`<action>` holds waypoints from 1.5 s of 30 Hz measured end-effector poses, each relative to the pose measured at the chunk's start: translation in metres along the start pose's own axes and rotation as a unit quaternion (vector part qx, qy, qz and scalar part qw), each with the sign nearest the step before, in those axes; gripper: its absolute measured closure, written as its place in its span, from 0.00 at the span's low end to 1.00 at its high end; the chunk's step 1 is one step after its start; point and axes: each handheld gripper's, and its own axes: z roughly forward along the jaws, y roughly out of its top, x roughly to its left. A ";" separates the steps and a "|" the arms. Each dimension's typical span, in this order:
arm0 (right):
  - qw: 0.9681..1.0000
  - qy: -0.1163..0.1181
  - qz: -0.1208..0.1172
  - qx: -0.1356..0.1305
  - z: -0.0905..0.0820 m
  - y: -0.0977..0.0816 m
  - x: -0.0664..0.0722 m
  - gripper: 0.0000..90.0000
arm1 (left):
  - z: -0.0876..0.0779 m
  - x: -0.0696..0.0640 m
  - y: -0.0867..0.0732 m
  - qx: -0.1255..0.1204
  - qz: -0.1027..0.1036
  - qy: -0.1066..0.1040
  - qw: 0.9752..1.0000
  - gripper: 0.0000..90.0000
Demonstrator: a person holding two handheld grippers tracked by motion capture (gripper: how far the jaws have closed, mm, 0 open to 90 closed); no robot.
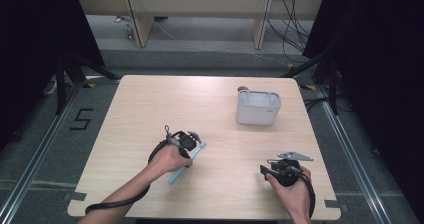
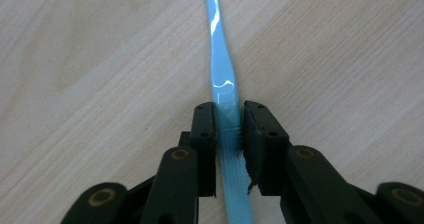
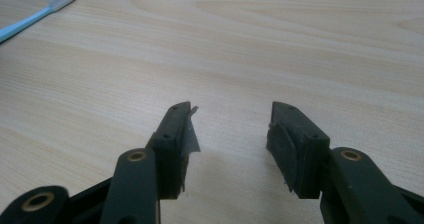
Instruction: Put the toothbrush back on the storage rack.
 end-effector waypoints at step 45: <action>0.999 0.013 -0.008 -0.028 0.000 0.000 0.001 0.58 | -0.031 0.005 -0.014 -0.145 0.036 0.006 0.989 0.87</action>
